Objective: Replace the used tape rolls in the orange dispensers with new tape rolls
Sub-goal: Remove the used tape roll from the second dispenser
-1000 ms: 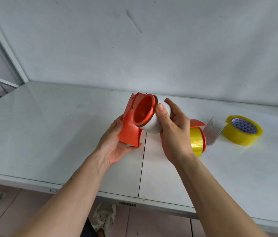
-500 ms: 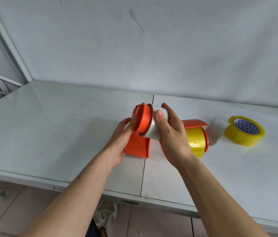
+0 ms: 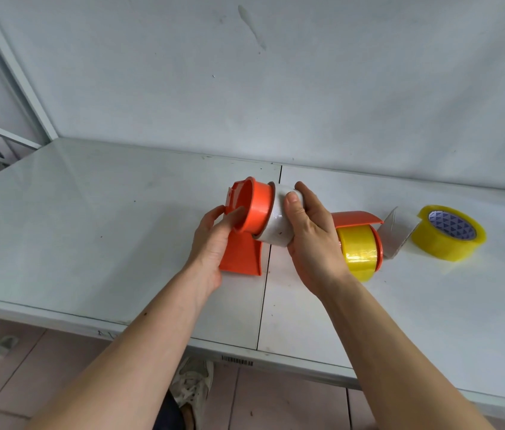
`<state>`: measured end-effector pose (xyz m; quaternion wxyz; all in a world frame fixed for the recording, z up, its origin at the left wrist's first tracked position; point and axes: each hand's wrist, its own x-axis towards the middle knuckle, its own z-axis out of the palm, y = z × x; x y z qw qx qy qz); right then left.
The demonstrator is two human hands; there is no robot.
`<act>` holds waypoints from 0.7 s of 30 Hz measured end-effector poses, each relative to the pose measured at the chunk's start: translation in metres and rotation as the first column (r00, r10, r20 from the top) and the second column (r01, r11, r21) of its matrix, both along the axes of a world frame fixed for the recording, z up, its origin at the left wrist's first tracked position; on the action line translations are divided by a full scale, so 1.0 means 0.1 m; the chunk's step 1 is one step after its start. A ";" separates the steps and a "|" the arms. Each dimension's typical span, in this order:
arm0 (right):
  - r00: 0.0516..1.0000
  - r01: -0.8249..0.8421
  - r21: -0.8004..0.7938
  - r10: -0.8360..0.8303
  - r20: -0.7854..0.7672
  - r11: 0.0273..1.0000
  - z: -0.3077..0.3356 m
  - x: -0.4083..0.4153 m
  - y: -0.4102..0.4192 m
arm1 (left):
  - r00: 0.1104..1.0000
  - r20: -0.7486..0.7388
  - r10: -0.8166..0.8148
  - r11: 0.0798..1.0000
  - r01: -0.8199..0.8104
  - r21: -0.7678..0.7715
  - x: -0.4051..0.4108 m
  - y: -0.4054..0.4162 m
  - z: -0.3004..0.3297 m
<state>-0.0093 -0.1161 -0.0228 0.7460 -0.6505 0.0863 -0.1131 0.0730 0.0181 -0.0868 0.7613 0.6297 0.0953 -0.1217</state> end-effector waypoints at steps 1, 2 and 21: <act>1.000 0.008 0.000 -0.008 -0.001 1.000 -0.01 0.01 0.00 | 1.000 -0.002 0.011 1.000 -0.011 0.004 0.00 0.00 0.00; 1.000 0.013 -0.002 -0.013 -0.003 1.000 -0.02 0.02 0.00 | 1.000 -0.001 0.018 1.000 -0.018 0.009 -0.01 0.00 0.01; 1.000 -0.005 0.064 0.005 0.002 0.998 -0.05 -0.06 -0.05 | 0.998 -0.047 0.027 0.997 -0.031 -0.071 -0.30 0.02 0.38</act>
